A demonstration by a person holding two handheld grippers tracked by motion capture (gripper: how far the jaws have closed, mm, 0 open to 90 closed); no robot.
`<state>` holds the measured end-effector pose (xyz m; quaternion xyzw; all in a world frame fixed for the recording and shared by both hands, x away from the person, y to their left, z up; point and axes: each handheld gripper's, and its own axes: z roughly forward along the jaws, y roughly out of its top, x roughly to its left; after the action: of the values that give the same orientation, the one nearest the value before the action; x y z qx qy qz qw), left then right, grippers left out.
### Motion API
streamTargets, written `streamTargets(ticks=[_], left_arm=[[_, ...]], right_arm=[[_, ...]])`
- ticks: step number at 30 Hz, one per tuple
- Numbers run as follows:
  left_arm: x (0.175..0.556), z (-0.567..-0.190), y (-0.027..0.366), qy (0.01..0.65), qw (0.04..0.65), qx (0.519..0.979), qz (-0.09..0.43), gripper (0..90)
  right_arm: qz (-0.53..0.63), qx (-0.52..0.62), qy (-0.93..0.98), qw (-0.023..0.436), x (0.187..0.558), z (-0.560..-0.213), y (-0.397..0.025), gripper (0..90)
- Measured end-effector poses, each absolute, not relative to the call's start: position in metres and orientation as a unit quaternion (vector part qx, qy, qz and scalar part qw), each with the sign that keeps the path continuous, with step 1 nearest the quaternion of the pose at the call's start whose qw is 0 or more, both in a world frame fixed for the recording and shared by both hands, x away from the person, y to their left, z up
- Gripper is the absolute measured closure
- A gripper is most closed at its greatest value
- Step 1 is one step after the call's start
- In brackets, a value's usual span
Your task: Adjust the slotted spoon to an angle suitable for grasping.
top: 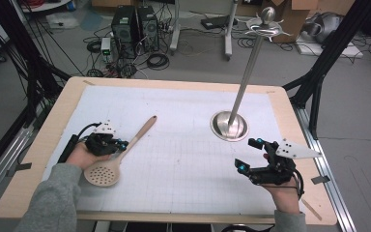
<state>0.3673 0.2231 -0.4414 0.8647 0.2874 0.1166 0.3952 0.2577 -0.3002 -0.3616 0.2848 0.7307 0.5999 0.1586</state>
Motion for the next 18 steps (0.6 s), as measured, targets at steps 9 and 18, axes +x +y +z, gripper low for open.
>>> streamTargets(ticks=[9,18], left_arm=[[0.368,-0.429,0.223,0.308,0.394,0.853,0.149,89.6],[0.375,-0.415,0.215,0.342,0.389,0.841,0.156,89.6]], right_arm=[[0.598,0.284,0.733,0.156,0.258,-0.361,-0.298,9.3],[0.6,0.285,0.731,0.154,0.258,-0.361,-0.298,9.3]])
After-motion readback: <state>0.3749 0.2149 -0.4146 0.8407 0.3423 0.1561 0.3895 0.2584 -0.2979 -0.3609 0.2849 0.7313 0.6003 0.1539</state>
